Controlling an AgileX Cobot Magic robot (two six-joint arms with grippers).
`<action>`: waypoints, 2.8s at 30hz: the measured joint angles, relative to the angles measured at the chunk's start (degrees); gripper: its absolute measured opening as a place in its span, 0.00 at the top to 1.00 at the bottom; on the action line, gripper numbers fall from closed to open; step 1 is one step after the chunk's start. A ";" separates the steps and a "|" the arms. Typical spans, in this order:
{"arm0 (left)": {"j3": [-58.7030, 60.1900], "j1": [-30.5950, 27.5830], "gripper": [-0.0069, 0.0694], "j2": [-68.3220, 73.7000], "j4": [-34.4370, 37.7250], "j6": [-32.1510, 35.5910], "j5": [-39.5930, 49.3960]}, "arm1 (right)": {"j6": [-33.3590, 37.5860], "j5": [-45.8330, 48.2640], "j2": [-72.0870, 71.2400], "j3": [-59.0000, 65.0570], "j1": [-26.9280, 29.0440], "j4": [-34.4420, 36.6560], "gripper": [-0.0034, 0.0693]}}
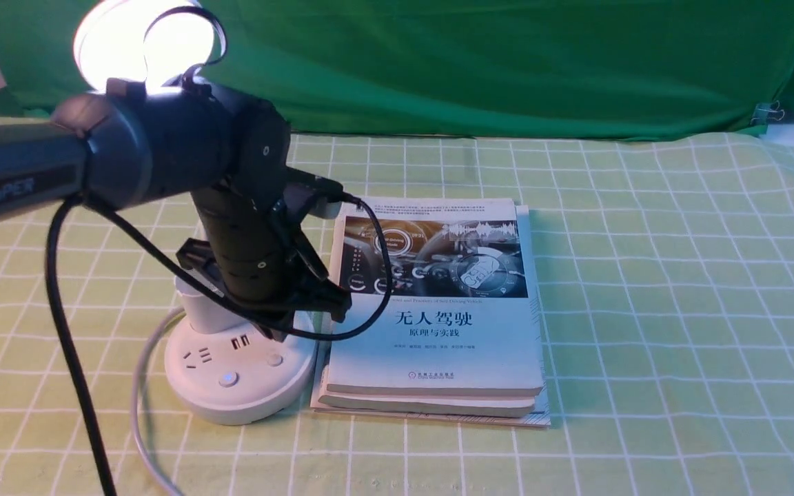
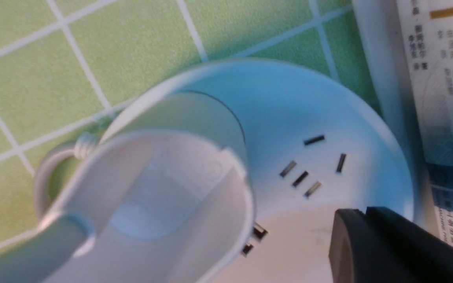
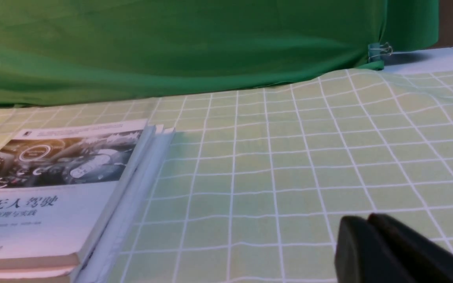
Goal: Turn off the desk lamp on the green coffee tablecloth by hand.
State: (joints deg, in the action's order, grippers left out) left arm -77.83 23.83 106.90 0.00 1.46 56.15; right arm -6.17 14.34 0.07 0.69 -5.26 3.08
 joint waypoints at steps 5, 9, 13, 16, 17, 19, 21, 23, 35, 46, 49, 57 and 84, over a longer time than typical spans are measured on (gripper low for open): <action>0.67 0.00 0.90 -0.59 0.54 0.00 0.12 | 0.00 0.00 0.00 0.00 0.00 0.00 0.91; 2.40 0.00 0.90 1.34 0.60 0.00 0.17 | 0.00 0.00 0.00 0.00 0.00 0.00 0.91; 2.41 0.00 0.90 2.36 0.66 -0.12 -0.33 | -0.07 0.00 0.00 0.00 0.00 0.00 0.91; 2.36 0.00 0.90 2.37 0.77 -0.12 -0.73 | -0.02 -0.05 0.00 0.00 0.00 0.00 0.91; 2.36 0.00 0.90 2.37 0.88 -0.12 -0.89 | -0.02 -0.11 0.00 0.00 0.00 0.00 0.91; 2.36 0.00 0.90 1.99 0.88 -0.12 -0.95 | -0.02 -0.11 0.00 0.00 0.00 0.00 0.91; 2.61 0.00 0.90 1.12 0.88 -0.12 -1.21 | -0.02 -0.11 0.00 0.00 0.00 0.00 0.91; 2.74 0.00 0.90 -0.08 0.83 -0.12 -1.34 | -0.02 -0.11 0.00 0.00 0.00 0.00 0.91; 2.81 0.00 0.90 -2.08 0.78 -0.12 -1.36 | -0.02 -0.11 0.00 0.00 0.00 0.00 0.91; 23.46 0.00 0.90 -23.91 3.76 -0.19 -13.65 | -0.02 -0.05 0.00 0.00 0.00 0.00 0.91; 32.79 0.00 0.90 -33.75 4.91 -1.46 -19.93 | 0.01 -0.05 0.00 0.00 0.00 0.00 0.91; 53.37 0.00 0.90 -57.11 7.26 -1.46 -42.23 | 0.01 0.02 0.00 0.00 0.00 0.00 0.91; 64.23 -0.30 0.89 -77.28 5.25 3.11 -54.30 | 0.00 -0.04 0.00 0.00 0.00 0.00 0.91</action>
State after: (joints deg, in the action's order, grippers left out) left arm -13.60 23.52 29.62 5.25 4.57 1.85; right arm -6.16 14.30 0.07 0.69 -5.26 3.08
